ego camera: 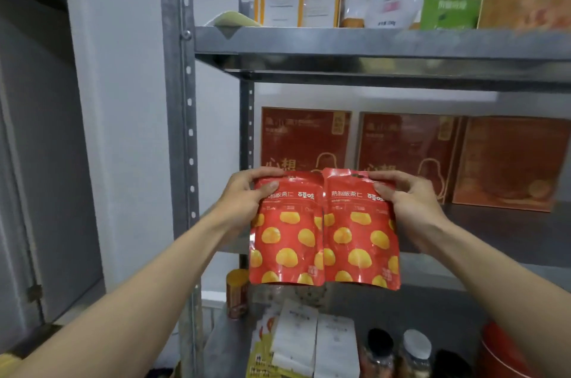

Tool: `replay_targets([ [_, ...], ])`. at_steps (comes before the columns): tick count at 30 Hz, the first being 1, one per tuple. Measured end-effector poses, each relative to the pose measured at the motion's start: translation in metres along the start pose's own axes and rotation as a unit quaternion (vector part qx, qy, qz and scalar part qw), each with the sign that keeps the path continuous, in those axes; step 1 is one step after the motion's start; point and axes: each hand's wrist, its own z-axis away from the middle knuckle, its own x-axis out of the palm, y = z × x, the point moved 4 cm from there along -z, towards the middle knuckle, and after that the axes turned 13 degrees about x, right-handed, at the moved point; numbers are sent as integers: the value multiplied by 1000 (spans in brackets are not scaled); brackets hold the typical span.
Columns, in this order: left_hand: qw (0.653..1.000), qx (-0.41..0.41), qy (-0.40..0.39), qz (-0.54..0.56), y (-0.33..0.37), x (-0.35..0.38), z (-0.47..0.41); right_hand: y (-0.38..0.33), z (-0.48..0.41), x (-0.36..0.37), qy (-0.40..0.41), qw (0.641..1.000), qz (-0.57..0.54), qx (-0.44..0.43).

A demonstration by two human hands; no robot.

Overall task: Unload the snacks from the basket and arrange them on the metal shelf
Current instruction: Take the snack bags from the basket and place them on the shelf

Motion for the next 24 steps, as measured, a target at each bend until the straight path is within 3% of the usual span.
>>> replay_targets([
  [3, 1000, 9, -3, 5, -27, 7, -41, 5, -36, 4, 17, 1000, -6, 15],
  [10, 996, -82, -26, 25, -89, 11, -121, 27, -124, 18, 41, 995, -44, 77],
  [16, 987, -149, -63, -19, -137, -3, -151, 50, -161, 41, 18, 991, -3, 130],
  [24, 976, -170, -104, -91, -161, -10, -156, 73, -177, 65, -5, 987, 87, 137],
])
